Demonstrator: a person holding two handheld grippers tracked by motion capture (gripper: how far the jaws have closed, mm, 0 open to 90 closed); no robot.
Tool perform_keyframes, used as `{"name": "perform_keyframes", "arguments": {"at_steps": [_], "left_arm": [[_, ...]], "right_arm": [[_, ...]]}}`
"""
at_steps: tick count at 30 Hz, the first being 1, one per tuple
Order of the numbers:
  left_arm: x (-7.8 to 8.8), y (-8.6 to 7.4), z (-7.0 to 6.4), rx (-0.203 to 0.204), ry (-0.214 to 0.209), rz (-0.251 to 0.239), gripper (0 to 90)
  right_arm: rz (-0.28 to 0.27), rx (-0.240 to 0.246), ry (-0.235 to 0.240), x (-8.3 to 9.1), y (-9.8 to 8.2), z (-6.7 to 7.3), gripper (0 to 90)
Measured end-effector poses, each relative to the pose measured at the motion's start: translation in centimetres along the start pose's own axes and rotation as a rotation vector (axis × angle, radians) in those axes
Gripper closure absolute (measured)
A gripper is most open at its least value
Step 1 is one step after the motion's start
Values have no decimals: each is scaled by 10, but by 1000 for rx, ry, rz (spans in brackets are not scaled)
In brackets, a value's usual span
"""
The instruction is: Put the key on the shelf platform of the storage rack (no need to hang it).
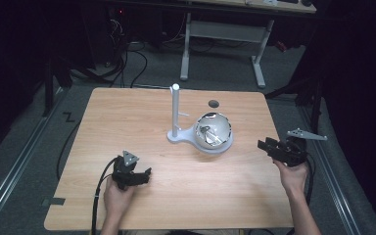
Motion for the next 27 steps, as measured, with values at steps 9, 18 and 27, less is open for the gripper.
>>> {"name": "perform_keyframes", "arguments": {"at_steps": [9,18,27], "left_arm": [[0,0,0,0,0,0,184],[0,0,0,0,0,0,184],[0,0,0,0,0,0,184]], "right_arm": [[-1,-1,13,5,-10,2,547],[11,-5,25,4,-19,4,548],[23,-7,44,1,-28,9,547]]}}
Point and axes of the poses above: each handheld gripper's, and its own axes: x roughly backward along the jaws, y roughly out of its top, z roughly to its left, the point moved 1 cm from there along -x, roughly forward along the jaws, and after that the axes turned 5 degrees about -x, right-handed, at the moved point
